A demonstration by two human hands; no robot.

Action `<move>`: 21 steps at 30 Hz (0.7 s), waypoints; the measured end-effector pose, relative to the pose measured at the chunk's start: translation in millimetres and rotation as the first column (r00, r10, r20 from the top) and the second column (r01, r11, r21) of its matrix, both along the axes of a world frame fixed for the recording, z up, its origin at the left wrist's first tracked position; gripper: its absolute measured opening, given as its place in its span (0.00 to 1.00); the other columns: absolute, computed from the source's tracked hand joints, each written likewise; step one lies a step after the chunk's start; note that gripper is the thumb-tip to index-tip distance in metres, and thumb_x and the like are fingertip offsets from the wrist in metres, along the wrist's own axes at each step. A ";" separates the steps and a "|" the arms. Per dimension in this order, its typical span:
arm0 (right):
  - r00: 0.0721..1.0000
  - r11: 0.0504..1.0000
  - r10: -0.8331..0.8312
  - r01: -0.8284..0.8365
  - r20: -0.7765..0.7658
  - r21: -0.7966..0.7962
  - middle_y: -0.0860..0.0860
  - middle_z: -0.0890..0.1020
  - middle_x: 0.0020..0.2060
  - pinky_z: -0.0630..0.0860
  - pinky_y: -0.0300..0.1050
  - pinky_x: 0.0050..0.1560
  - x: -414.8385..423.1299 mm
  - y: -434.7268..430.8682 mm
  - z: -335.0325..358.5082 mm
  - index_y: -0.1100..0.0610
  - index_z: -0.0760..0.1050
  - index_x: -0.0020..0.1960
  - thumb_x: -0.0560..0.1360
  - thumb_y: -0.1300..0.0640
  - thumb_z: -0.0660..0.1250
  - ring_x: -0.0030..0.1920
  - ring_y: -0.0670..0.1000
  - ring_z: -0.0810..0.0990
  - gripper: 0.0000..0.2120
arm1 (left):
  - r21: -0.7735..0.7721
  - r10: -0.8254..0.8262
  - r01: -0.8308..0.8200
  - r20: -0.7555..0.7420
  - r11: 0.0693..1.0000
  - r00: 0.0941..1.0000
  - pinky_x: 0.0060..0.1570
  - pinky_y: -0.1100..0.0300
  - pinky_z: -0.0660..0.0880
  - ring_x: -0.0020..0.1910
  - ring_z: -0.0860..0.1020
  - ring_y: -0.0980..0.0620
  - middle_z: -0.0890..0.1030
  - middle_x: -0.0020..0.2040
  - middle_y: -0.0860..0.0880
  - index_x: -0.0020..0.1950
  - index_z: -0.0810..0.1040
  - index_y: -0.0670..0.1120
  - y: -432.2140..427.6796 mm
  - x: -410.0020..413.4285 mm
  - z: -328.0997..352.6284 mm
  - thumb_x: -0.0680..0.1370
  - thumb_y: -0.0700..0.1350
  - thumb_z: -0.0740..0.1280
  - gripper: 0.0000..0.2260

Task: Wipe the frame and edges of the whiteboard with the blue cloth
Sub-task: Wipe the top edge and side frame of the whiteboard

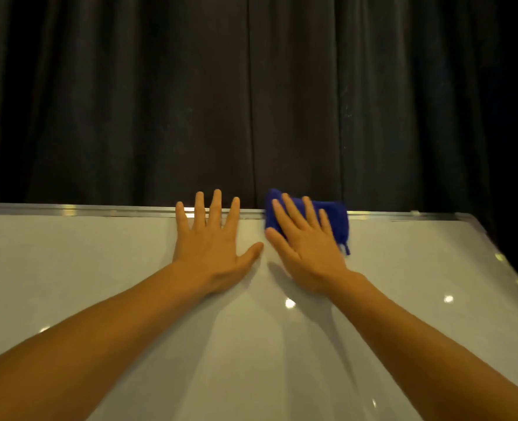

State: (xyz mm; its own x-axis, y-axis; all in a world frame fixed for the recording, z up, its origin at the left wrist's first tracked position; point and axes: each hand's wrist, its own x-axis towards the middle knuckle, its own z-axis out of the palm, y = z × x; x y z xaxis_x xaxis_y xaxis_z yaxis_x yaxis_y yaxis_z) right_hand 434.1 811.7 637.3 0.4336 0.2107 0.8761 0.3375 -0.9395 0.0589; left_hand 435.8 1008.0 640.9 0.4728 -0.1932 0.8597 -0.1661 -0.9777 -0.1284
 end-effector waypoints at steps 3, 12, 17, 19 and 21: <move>0.997 0.981 0.060 -0.051 0.042 -0.187 0.37 0.40 0.76 0.33 0.51 0.74 0.2 -9.8 1.7 0.34 0.37 0.75 0.76 0.30 0.34 0.77 0.46 0.35 0.29 | -0.006 0.006 -0.006 0.003 1.000 1.000 0.72 0.34 0.36 0.77 0.36 0.39 0.37 0.80 0.45 0.77 0.35 0.54 5.1 -1.3 -0.3 0.69 0.76 0.37 0.43; 0.992 0.982 -0.121 0.125 -0.031 0.141 0.44 0.39 0.78 0.34 0.57 0.74 8.9 -20.7 3.2 0.45 0.39 0.79 0.79 0.34 0.43 0.77 0.55 0.35 0.33 | -0.011 -0.015 0.015 0.011 1.000 1.000 0.71 0.33 0.36 0.77 0.34 0.39 0.35 0.79 0.45 0.77 0.34 0.54 4.5 -0.2 -7.1 0.68 0.77 0.37 0.44; 0.998 0.994 -0.037 0.042 0.052 -0.097 0.38 0.37 0.76 0.32 0.52 0.74 7.5 -25.3 -5.2 0.37 0.32 0.75 0.75 0.27 0.37 0.77 0.50 0.34 0.33 | -0.007 0.025 -0.025 -0.015 1.000 1.000 0.72 0.32 0.38 0.77 0.35 0.38 0.36 0.79 0.46 0.77 0.34 0.55 18.8 -0.6 -6.0 0.66 0.77 0.35 0.45; 0.986 0.975 -0.165 0.167 -0.026 0.150 0.43 0.39 0.78 0.35 0.56 0.75 9.2 -64.9 4.1 0.42 0.35 0.77 0.74 0.27 0.37 0.77 0.54 0.36 0.37 | -0.010 0.025 -0.025 -0.015 1.000 1.000 0.71 0.31 0.38 0.77 0.35 0.38 0.36 0.79 0.46 0.77 0.33 0.55 20.2 -0.6 -6.3 0.67 0.77 0.35 0.44; 0.963 0.895 -0.232 0.266 -0.135 0.358 0.47 0.42 0.79 0.37 0.60 0.75 7.6 -80.4 9.6 0.46 0.38 0.78 0.73 0.28 0.37 0.77 0.57 0.37 0.39 | -0.024 0.022 -0.022 -0.011 0.999 1.000 0.71 0.31 0.39 0.76 0.34 0.37 0.35 0.79 0.46 0.77 0.34 0.55 16.5 -0.9 -6.4 0.67 0.77 0.36 0.44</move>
